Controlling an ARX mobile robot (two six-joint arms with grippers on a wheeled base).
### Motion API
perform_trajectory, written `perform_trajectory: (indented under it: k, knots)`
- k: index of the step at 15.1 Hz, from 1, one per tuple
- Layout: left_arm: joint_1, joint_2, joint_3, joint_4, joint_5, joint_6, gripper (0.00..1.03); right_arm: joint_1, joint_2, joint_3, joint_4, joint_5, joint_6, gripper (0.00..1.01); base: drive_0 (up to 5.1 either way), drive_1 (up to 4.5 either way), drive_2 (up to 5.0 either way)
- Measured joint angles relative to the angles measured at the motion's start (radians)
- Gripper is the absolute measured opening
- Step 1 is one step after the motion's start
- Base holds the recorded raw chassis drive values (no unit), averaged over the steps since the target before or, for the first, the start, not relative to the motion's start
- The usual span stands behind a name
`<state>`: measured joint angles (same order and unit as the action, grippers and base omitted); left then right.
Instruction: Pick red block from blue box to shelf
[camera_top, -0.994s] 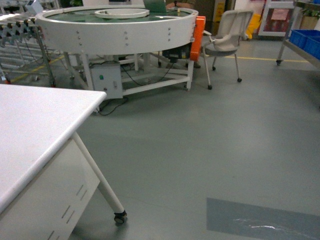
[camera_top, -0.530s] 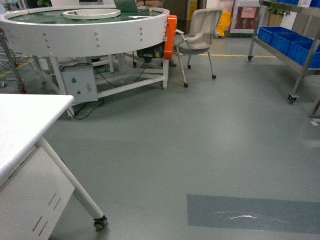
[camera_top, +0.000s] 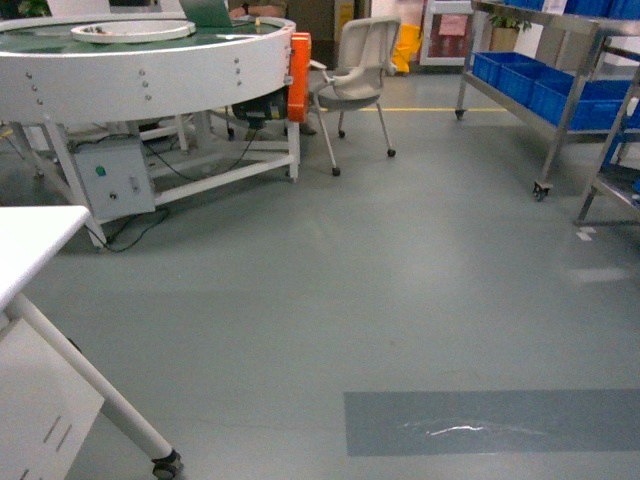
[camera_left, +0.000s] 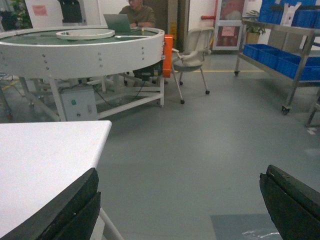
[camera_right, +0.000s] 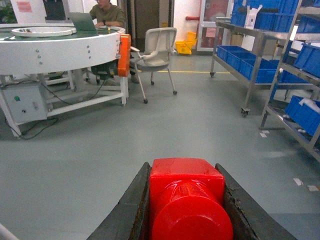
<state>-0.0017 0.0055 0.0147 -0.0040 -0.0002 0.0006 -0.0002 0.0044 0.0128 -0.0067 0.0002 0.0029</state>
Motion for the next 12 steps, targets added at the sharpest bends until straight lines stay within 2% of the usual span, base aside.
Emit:
perform_trajectory:
  k: [12]
  knots:
    - [0.000,0.000,0.000,-0.002,0.000,0.000,0.98,0.000,0.000,0.000,0.002,0.000,0.000,0.28,-0.1,3.86,-4.0]
